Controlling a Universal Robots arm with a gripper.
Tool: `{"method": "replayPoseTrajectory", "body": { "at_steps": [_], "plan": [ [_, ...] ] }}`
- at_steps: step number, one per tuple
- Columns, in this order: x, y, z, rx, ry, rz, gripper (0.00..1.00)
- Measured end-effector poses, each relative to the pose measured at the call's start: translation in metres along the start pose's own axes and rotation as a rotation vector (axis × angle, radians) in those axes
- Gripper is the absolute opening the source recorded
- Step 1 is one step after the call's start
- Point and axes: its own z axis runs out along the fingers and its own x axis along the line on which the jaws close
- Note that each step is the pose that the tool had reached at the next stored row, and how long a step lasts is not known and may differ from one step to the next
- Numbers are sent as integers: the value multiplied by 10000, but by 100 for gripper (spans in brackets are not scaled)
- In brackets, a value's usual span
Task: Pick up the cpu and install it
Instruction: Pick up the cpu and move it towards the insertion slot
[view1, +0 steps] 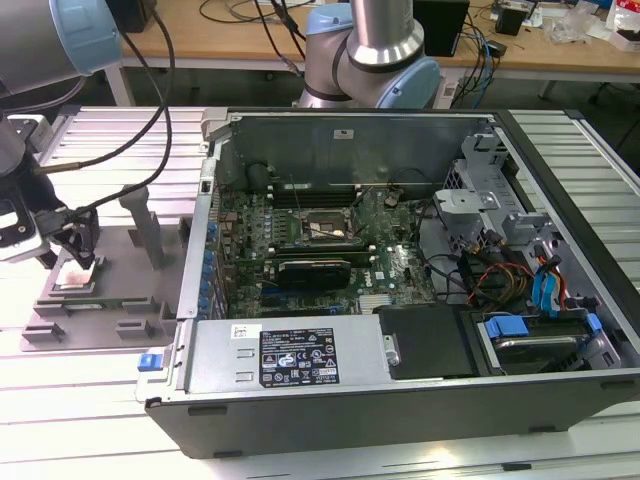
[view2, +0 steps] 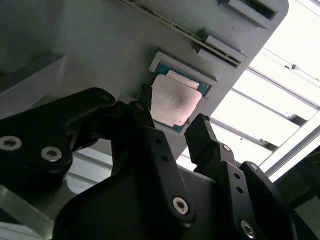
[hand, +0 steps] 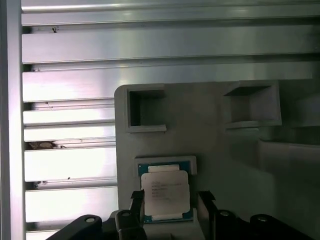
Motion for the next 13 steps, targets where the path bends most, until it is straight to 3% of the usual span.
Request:
{"method": "replayPoseTrajectory", "body": {
  "at_steps": [5, 6, 7, 13],
  "plan": [
    [0, 0, 9, 0, 1, -13, 55],
    [0, -1, 9, 0, 2, -13, 62],
    [0, -1, 11, 0, 1, -13, 62],
    [2, -4, 83, -5, 9, -202, 62]
  ]
}}
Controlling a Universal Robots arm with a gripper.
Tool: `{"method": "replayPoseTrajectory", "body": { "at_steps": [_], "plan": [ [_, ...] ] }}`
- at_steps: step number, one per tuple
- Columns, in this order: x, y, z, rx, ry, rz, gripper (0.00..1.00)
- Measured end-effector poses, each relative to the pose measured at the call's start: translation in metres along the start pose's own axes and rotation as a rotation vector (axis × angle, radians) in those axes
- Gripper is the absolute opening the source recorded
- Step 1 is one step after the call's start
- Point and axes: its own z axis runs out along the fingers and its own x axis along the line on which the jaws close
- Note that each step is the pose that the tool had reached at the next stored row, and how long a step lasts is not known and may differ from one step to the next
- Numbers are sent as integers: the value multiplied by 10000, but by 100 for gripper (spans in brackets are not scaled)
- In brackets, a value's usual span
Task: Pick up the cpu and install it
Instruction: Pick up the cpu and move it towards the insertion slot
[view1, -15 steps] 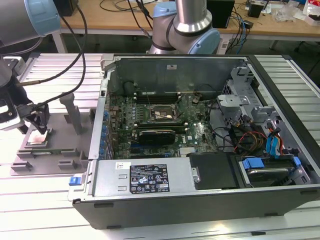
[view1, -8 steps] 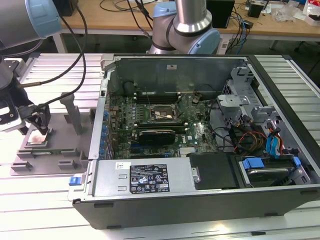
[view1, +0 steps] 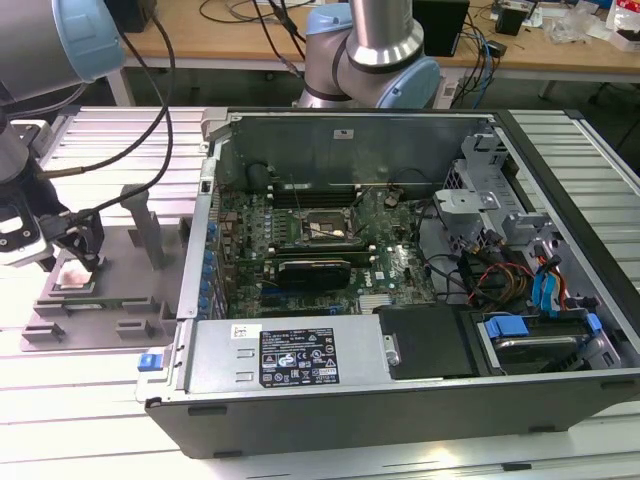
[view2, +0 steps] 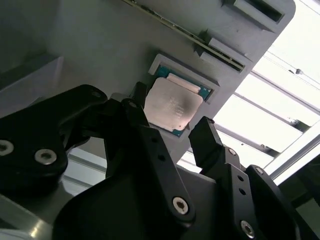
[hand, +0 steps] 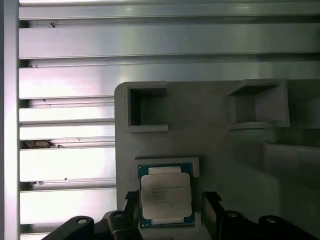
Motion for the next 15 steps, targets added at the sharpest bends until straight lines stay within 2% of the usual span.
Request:
{"method": "replayPoseTrajectory", "body": {
  "at_steps": [6, 11, 15],
  "plan": [
    [17, -5, 84, -6, 13, -275, 62],
    [23, -7, 123, -8, 17, -355, 62],
    [24, -7, 128, -9, 16, -366, 62]
  ]
}}
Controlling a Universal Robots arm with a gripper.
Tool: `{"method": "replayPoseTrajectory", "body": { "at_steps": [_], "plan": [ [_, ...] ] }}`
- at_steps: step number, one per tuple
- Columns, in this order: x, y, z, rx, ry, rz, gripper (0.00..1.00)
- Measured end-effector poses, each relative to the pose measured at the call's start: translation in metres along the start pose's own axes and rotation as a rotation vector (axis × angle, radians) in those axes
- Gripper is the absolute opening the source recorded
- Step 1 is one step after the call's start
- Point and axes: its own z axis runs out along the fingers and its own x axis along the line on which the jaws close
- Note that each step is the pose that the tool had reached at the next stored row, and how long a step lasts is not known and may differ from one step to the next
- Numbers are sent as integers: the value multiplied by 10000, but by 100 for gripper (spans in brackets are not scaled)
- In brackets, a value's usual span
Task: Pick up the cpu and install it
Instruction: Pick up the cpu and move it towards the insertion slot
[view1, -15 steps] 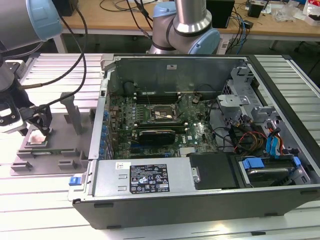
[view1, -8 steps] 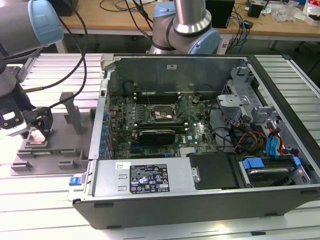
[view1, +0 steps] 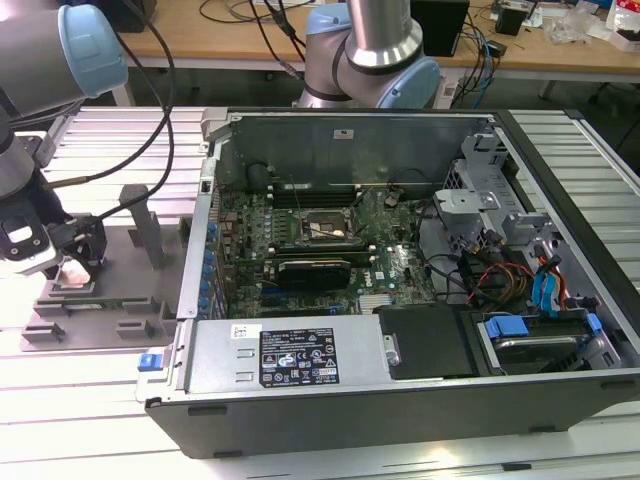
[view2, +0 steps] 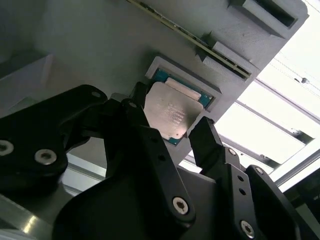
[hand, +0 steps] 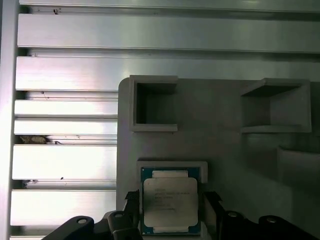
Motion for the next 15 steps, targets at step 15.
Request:
{"method": "replayPoseTrajectory", "body": {
  "at_steps": [15],
  "plan": [
    [11, 10, 71, 31, -5, -2, 69]
  ]
}}
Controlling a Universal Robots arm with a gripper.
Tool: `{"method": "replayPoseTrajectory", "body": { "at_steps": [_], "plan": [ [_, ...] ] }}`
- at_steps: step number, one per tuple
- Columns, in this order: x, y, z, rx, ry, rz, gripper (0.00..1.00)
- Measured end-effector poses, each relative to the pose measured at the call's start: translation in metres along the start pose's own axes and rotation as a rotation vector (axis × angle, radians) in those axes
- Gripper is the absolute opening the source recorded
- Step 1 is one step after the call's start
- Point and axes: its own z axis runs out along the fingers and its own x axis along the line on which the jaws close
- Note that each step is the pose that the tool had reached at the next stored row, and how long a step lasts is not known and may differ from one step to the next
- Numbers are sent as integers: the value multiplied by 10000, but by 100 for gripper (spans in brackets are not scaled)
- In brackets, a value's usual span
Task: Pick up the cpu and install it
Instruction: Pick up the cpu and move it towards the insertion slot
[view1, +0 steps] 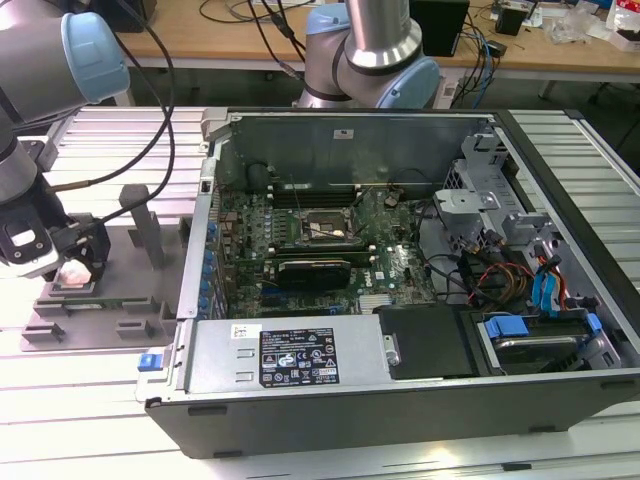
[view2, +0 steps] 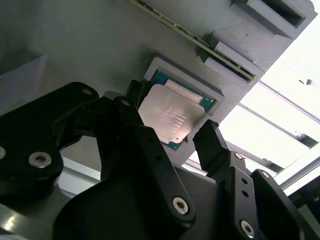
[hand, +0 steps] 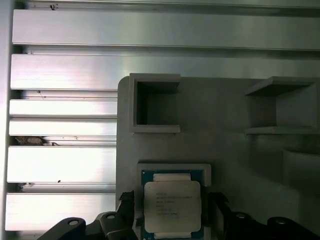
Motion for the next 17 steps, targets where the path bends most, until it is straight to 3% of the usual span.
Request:
{"method": "replayPoseTrajectory", "body": {
  "at_steps": [5, 7, 17],
  "plan": [
    [1, 0, 0, 1, 2, 0, 69],
    [1, 0, 0, 1, 2, 0, 61],
    [0, 1, -27, 0, 1, 0, 61]
  ]
}}
